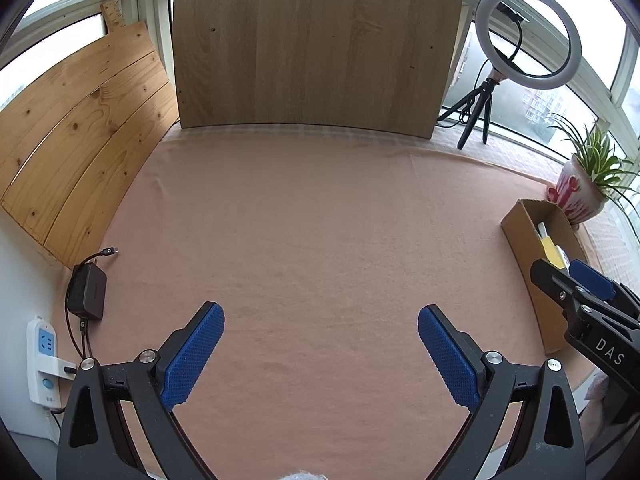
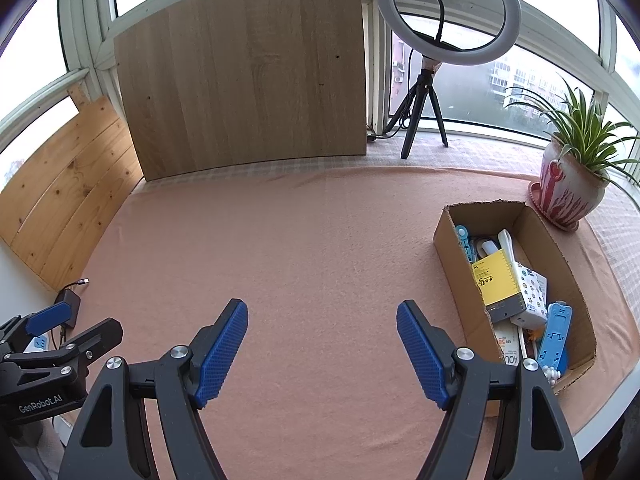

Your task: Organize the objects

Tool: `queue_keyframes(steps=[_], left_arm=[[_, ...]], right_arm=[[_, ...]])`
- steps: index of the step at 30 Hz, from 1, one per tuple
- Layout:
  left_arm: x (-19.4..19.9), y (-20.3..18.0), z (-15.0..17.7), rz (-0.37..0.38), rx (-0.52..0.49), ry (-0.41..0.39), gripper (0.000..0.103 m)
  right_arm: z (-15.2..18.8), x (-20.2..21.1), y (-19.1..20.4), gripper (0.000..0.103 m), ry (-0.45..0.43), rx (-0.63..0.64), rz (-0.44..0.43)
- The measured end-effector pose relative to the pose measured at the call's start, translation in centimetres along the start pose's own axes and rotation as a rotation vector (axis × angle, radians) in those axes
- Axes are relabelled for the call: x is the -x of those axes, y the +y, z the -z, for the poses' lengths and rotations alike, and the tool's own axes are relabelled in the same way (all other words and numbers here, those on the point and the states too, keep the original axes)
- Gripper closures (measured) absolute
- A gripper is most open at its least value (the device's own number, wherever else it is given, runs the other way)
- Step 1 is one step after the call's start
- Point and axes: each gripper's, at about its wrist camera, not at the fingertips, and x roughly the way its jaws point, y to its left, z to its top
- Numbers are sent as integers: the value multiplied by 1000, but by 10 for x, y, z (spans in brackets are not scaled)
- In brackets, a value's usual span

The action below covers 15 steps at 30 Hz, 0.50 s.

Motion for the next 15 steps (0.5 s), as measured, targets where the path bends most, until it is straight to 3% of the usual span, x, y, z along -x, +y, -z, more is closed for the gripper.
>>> queue_keyframes(steps=[15], left_arm=[[-1,2,-1,1,0,1,4]], right_arm=[[1,-3,0,29,10,-6,0]])
